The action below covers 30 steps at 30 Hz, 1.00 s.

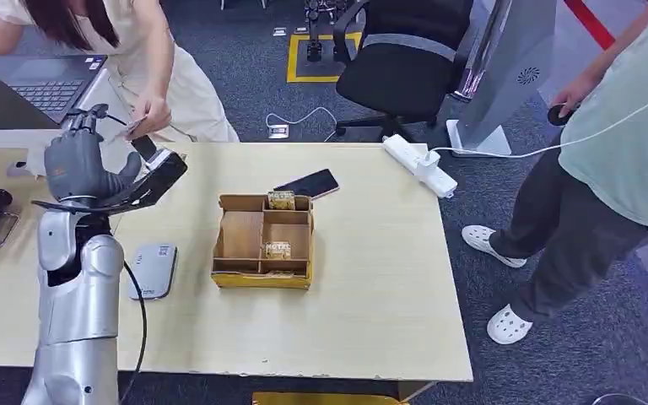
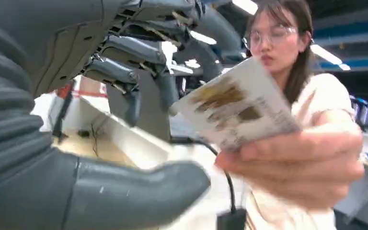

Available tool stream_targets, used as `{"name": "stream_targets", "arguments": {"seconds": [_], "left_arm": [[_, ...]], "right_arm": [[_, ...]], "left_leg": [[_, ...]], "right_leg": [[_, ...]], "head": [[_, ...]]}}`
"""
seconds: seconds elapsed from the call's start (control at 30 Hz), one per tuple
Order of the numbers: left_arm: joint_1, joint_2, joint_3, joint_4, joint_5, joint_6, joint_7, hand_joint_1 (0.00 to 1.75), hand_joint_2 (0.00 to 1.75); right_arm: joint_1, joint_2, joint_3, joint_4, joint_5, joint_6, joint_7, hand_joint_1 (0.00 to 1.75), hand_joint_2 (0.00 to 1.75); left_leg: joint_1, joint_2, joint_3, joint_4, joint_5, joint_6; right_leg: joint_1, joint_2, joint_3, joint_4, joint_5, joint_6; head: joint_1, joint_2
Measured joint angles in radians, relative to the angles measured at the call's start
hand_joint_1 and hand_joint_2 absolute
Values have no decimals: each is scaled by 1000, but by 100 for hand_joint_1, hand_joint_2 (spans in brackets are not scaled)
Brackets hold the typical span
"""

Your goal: Pass the card to the sensor for recognition and then transmit it.

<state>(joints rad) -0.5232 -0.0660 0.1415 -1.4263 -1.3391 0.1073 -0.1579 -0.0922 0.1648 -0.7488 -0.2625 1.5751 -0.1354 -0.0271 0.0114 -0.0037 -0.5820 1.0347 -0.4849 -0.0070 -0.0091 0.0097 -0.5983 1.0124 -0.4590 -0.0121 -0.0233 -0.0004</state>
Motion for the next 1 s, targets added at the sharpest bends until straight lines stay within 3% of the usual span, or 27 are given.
{"name": "stream_targets", "arguments": {"seconds": [0.13,0.6,0.7,0.83,0.93,1.0], "left_arm": [[0,26,-1,11,47,-57,-40,0,175],[3,71,-18,14,87,-71,-39,0,175],[5,98,-43,22,136,-140,-91,0,175],[28,249,-159,47,293,-237,-211,0,175],[60,369,-232,22,392,-276,-222,0,175],[73,419,-261,9,403,-285,-221,0,175]], "right_arm": [[0,0,0,0,0,0,-5,0,0],[0,0,0,0,0,-1,-6,0,0],[0,0,-1,0,-2,-3,-11,0,0],[7,-5,-14,0,-16,-11,-24,0,0],[19,-13,-23,1,-16,-15,-27,0,0],[22,-15,-26,1,-16,-15,-29,0,0]], "left_leg": [[0,1,0,0,0,0],[0,1,0,0,0,0],[0,1,0,0,0,0],[1,5,1,-1,0,0],[1,5,1,-1,0,0],[1,4,0,-1,0,0]], "right_leg": [[0,1,0,0,0,0],[0,1,0,0,0,0],[0,1,0,0,0,0],[0,5,-1,1,0,-1],[1,6,-2,1,0,-1],[1,4,-2,1,-1,-2]], "head": [[0,0],[0,0],[0,0],[0,0],[-1,0],[-1,0]]}}
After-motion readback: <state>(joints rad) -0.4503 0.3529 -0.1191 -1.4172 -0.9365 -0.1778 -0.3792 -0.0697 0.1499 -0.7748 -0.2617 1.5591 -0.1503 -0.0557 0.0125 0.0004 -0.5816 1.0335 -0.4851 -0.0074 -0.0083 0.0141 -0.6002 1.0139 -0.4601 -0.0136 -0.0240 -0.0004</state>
